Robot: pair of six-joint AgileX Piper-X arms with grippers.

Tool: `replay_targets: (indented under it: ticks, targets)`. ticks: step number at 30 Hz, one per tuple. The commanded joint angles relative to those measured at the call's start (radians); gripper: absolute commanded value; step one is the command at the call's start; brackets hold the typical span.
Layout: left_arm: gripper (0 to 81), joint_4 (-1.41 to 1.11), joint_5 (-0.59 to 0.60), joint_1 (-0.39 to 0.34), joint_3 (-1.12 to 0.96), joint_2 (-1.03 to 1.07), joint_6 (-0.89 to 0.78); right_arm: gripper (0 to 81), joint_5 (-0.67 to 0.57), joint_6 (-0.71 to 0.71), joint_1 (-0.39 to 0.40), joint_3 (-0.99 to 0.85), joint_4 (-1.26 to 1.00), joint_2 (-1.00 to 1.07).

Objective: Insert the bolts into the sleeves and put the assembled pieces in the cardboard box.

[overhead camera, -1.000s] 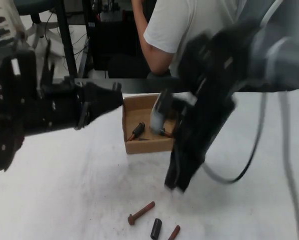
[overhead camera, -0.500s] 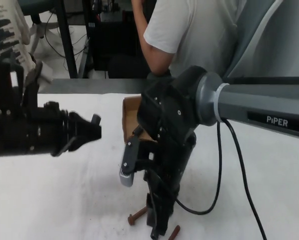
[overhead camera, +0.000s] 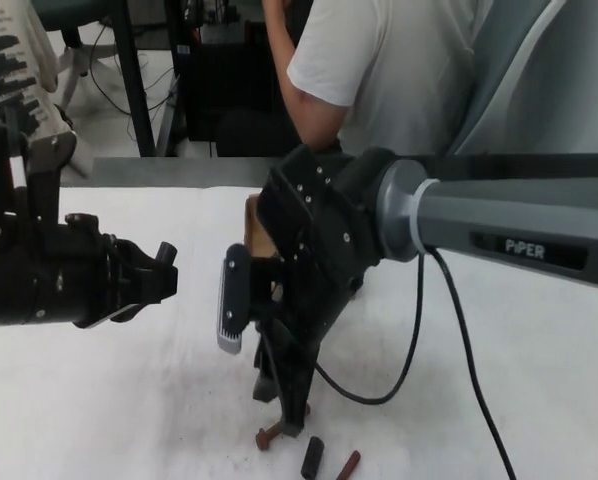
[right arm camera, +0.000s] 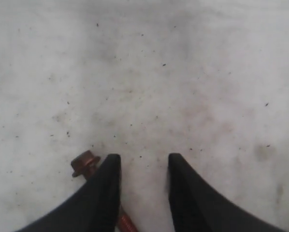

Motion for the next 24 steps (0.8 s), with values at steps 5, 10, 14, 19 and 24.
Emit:
replay_targets:
  ticks: [5,10,14,19,24]
  targets:
    - [0.3,0.001,-0.028,0.002,-0.007,-0.013,0.022,31.0,-0.009,-0.06,-0.017,-0.006,0.065,-0.002]
    - [0.3,0.012,-0.028,0.002,-0.007,-0.013,0.022,31.0,0.006,-0.083,-0.048,-0.006,0.191,-0.002]
    - [0.3,0.012,-0.028,0.002,-0.007,-0.013,0.022,31.0,0.001,-0.083,-0.059,-0.006,0.214,-0.002]
    - [0.3,0.012,-0.028,0.002,-0.007,-0.013,0.022,31.0,-0.063,-0.083,-0.037,-0.006,0.193,-0.002]
    - [0.3,0.012,-0.028,0.002,-0.007,-0.013,0.022,31.0,-0.074,-0.083,0.003,-0.006,0.149,-0.002]
